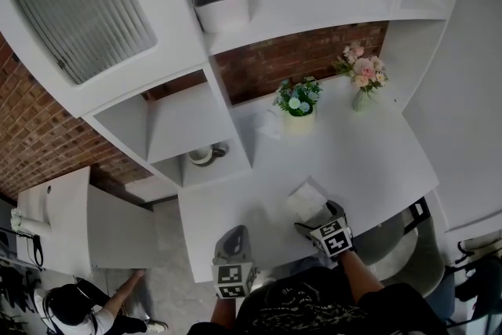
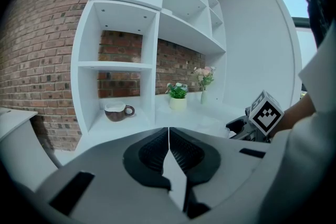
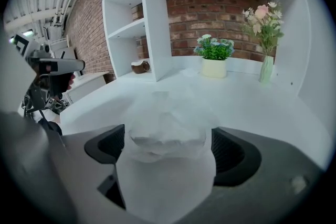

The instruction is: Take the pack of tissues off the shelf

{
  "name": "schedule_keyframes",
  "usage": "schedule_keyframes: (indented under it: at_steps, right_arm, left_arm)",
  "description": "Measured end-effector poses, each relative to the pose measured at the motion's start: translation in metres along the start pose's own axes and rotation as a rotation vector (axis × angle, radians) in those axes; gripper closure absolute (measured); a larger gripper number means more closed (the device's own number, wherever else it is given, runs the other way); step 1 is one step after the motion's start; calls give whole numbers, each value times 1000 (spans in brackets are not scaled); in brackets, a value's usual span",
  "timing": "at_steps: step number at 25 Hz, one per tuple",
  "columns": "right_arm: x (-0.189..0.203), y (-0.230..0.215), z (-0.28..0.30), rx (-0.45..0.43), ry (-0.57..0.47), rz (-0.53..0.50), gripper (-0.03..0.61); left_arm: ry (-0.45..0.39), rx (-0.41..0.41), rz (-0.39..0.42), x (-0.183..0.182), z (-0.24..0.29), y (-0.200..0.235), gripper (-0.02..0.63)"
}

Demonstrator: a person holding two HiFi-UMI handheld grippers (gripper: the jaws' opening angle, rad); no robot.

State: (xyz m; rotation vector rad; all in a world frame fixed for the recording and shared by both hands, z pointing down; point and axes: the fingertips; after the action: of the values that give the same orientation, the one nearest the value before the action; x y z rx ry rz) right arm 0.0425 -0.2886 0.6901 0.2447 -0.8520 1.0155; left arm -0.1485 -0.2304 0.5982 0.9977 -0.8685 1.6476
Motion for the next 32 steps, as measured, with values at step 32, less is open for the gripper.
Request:
schedule_keyframes:
  at_steps: [32]
  right_arm:
    - [-133,48,-120,-77,-382,-70,86]
  left_arm:
    - [-160,47,37,-55,-19,-3,601]
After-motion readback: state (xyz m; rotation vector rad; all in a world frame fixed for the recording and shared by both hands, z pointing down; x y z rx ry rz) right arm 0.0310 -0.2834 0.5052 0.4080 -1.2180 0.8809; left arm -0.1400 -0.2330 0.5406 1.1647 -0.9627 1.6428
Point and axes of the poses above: the fingertips, and each gripper's own axes: z forward along the fingers, y to its left, x out of its underside, and after that the axes turned 9 degrees about z, right-handed
